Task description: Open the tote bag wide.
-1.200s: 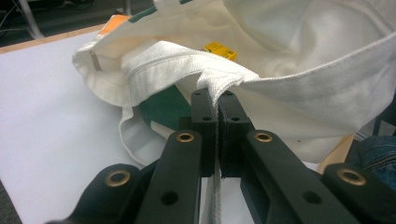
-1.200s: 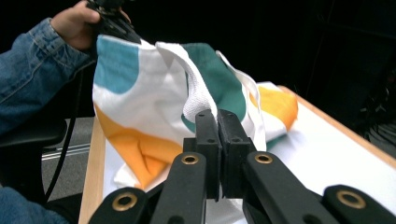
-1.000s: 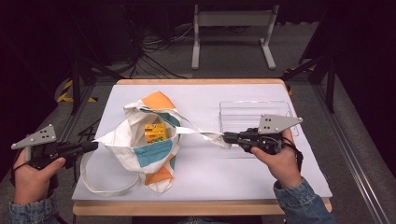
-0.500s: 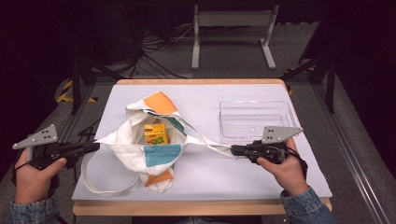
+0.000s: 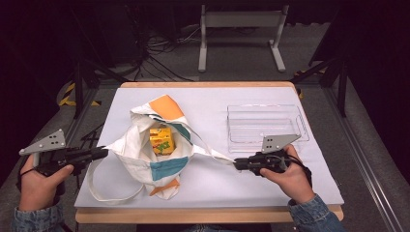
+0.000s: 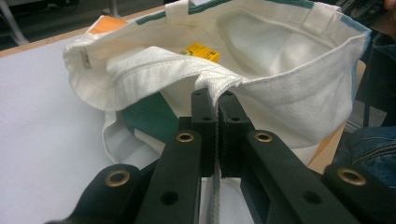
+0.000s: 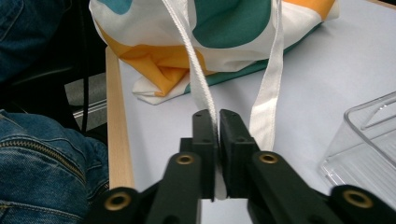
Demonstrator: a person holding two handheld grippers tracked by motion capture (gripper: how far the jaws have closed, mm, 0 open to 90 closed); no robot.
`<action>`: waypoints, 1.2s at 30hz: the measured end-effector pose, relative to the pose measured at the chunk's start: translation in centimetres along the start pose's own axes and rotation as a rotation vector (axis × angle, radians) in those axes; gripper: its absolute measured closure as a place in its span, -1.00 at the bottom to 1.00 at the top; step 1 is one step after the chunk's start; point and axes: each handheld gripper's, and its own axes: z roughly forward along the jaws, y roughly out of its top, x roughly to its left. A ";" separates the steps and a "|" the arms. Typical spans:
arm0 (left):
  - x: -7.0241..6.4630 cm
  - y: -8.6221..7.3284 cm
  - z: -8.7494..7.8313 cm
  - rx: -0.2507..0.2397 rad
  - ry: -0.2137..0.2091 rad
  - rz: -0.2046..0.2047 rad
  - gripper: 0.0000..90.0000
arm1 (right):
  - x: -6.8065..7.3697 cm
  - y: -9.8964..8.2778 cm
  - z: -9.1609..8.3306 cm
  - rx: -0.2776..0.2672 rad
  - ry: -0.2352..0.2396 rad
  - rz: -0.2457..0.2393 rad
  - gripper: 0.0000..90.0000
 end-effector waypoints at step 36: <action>-0.7 0.5 1.1 0.005 -0.046 0.012 0.93 | 0.6 14.6 9.7 -0.099 0.029 -0.118 -0.06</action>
